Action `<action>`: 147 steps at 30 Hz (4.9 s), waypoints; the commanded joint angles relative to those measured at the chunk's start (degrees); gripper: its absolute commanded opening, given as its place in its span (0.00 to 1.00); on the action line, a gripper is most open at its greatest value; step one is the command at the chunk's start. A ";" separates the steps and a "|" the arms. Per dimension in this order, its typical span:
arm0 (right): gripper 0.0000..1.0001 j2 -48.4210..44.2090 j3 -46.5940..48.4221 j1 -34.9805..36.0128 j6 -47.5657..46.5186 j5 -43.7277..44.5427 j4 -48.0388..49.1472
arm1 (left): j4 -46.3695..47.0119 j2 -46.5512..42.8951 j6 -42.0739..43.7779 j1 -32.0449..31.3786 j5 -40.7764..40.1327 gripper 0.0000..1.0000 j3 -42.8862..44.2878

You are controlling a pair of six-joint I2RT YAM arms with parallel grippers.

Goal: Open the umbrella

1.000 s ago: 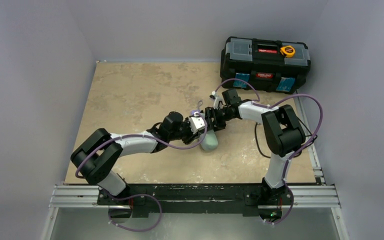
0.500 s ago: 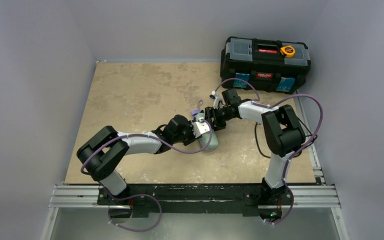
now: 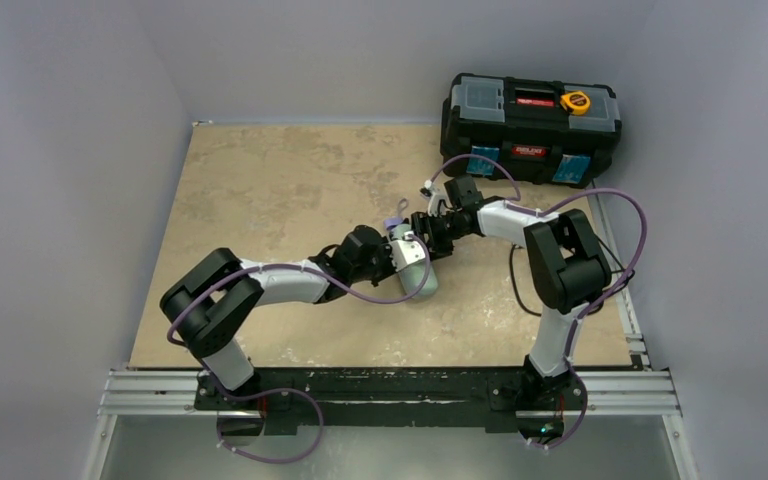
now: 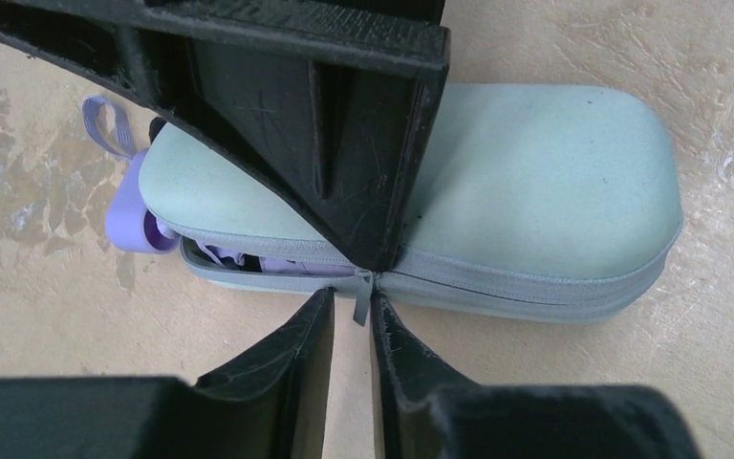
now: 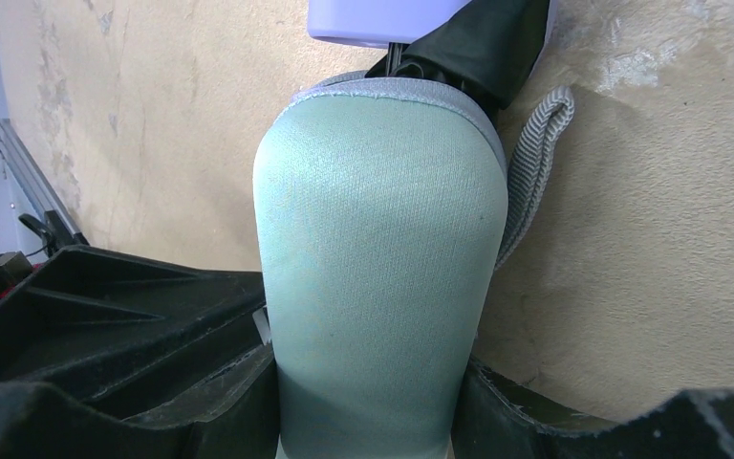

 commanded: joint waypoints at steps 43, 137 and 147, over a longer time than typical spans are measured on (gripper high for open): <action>0.35 3.21 2.74 0.11 0.16 7.23 1.25 | -2.86 -2.91 -2.75 2.08 11.24 0.00 -0.30; 0.89 -7.85 7.76 6.59 -81.77 -1.58 -11.03 | -25.51 5.71 -34.45 25.21 26.76 0.00 15.87; 0.79 -3.00 5.65 9.76 -78.68 7.18 -4.52 | -23.77 7.68 -36.31 27.41 31.79 0.00 16.04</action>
